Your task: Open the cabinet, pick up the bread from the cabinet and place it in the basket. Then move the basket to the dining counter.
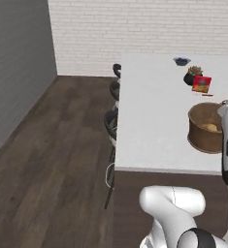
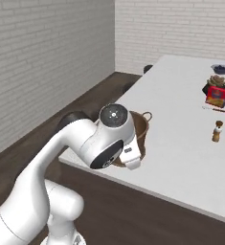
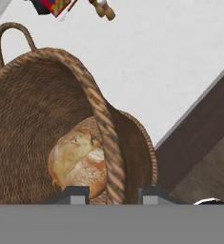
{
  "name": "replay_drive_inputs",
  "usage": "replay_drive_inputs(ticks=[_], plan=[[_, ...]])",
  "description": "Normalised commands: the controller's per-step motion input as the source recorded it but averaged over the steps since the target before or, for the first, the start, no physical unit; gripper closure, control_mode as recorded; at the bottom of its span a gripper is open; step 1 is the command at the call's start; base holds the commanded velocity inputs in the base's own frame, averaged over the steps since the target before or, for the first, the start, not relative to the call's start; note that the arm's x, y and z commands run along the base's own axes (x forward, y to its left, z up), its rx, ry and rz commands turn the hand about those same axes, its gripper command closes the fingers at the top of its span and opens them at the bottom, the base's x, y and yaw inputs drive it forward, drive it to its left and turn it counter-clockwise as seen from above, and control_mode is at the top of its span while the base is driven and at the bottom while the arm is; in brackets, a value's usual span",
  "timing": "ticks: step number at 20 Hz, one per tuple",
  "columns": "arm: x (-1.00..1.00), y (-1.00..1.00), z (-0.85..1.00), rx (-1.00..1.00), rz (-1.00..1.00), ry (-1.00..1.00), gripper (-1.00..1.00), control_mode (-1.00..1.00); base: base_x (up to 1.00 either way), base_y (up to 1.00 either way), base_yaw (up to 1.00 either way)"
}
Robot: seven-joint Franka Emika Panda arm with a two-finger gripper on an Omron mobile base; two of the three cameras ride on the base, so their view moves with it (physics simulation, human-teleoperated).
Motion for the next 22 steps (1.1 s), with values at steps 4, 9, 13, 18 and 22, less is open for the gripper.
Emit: replay_drive_inputs(ticks=[4, 9, 13, 18, 22], plan=[[0.00, 0.00, 0.00, 0.00, 0.00, 0.00, 1.00, 1.00, 0.39, 0.00, -0.11], [0.00, 0.00, 0.00, 0.00, 0.00, 0.00, 1.00, 1.00, 0.70, 0.13, -0.02], [0.00, 0.00, 0.00, 0.00, 0.00, 0.00, 1.00, 1.00, 0.18, 0.00, -0.05], [0.00, 0.00, 0.00, 0.00, 0.00, 0.00, 1.00, 1.00, 0.04, 0.00, 0.00], [0.10, 0.00, 0.00, 0.00, 0.00, 0.01, 1.00, -1.00, 0.07, 0.00, 0.00]])
